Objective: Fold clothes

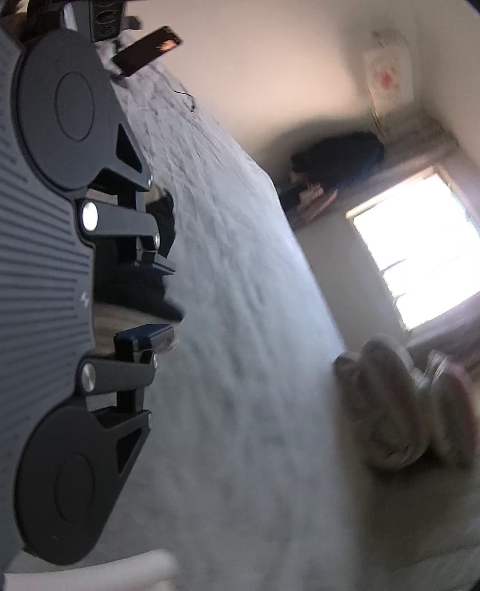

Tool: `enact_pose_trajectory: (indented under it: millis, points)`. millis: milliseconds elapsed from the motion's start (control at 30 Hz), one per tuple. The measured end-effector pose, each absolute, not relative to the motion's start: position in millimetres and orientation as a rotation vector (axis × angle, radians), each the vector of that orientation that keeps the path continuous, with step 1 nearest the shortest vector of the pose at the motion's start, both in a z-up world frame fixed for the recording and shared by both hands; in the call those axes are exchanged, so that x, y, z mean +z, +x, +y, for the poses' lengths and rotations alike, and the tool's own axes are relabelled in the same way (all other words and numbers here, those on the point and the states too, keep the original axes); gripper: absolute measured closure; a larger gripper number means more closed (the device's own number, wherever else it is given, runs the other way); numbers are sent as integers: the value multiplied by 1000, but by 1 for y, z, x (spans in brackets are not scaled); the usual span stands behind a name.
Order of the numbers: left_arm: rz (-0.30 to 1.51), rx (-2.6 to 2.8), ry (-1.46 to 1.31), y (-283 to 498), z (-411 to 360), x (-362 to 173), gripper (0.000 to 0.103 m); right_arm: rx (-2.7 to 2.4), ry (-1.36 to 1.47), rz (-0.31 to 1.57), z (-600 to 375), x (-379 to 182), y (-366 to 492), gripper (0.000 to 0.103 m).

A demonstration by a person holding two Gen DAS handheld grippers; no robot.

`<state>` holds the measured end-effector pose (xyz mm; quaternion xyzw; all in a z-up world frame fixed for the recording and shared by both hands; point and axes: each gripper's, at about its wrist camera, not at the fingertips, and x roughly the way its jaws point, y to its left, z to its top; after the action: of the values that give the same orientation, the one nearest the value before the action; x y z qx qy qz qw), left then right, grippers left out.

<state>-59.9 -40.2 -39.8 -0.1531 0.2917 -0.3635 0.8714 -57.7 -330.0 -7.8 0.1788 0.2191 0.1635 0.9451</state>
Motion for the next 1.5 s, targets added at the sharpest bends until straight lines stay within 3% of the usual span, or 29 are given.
enact_pose_trajectory:
  millis: [233,267,367,567,767,867,1000,1200,1400,1467,1500]
  points:
    - [587,-807,-180,-71,-57,-43,78,387,130,501,-273,-28,-21,74]
    - [586,-815,-169,-71,-57,-42,78,352,92,513,-270,-34,-15,77]
    - [590,-834,-170,-69,-47,-36,78,221,-26,519,-272,-50,-8,100]
    - [550,-744,-192,-35,-25,-15,78,217,-16,502,-288,-58,-11,101]
    - [575,-595,-230,17,-21,-40,78,204,-43,491,-283,-57,-16,101]
    - [590,-557,-259,32,-22,-51,85,205,-35,493,-283,-57,-19,101]
    - [587,-510,-238,43,-29,-49,84,209,-45,498,-282,-56,-18,101]
    - [568,-486,-238,27,-25,-29,82,227,-11,502,-289,-46,-21,99]
    - [534,-560,-198,-4,-32,-22,82,256,-40,473,-285,-35,-23,88]
    - [528,-587,-170,-14,-38,-23,82,253,-69,487,-281,-38,-17,89]
    - [529,-600,-152,-18,-41,-24,82,236,-78,510,-282,-42,-12,98]
